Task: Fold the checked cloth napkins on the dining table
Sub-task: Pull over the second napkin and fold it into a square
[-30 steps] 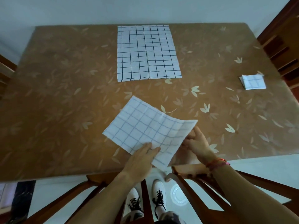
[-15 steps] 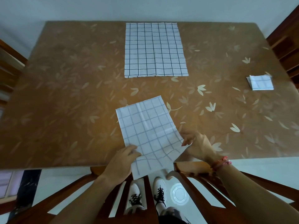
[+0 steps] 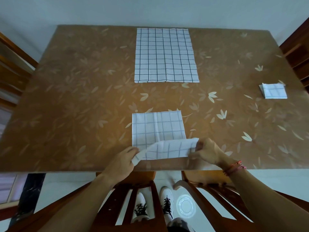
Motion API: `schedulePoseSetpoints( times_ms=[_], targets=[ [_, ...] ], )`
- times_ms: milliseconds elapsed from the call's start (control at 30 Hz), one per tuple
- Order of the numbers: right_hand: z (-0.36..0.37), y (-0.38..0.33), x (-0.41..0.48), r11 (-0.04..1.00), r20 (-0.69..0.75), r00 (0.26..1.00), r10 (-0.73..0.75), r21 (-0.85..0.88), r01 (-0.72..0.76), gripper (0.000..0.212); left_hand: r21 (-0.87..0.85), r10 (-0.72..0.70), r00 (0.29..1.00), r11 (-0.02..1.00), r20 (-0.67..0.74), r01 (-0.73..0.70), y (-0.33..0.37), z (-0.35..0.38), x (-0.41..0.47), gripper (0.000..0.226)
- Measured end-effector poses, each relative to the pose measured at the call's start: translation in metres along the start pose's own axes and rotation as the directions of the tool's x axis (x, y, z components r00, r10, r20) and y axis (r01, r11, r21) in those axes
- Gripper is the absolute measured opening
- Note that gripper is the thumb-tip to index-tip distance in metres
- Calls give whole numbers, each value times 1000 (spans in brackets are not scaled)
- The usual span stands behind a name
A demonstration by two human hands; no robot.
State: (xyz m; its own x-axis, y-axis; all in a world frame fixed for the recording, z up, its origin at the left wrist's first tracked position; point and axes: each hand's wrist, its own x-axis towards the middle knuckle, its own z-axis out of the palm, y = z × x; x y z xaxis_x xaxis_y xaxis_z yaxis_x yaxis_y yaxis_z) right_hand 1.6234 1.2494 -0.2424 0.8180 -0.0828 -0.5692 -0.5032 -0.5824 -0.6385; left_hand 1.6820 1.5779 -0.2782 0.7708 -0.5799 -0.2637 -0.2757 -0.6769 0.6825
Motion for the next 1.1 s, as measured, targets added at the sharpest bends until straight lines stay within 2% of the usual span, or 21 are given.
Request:
schedulePoseSetpoints(
  times_ms=[67,167,367,500,600,700,767,900,1100],
  targets=[
    [0,6,6,1000,-31,999,27,16,-27,10,-22,-20,999,1000,-40,19,2,-5,9,14],
    [1,6,19,991,-87,996,23,135,-11,13,-28,-102,994,994,-45,101,5,-12,23,20],
    [6,3,46,971,-133,990,43,237,-10,12,-69,-217,974,975,-70,212,12,-27,50,20],
    [14,4,64,973,-162,980,118,218,-81,13,-176,-306,947,942,-95,286,10,-30,57,20],
    [18,2,72,977,-212,964,158,176,-121,13,-284,-356,930,904,-87,320,11,-31,57,2],
    [21,0,80,972,-234,953,194,177,-154,12,-333,-391,919,874,-50,354,2,-29,57,32],
    [22,-1,84,971,-246,948,203,172,-164,13,-359,-401,915,861,-45,360,-1,-29,57,43],
    [24,0,93,972,-272,937,220,142,-187,16,-331,-385,916,884,-112,331,1,-29,57,46],
    [25,-4,98,967,-302,920,250,120,-224,31,-319,-376,908,897,-185,307,-1,-27,58,45]
  ],
)
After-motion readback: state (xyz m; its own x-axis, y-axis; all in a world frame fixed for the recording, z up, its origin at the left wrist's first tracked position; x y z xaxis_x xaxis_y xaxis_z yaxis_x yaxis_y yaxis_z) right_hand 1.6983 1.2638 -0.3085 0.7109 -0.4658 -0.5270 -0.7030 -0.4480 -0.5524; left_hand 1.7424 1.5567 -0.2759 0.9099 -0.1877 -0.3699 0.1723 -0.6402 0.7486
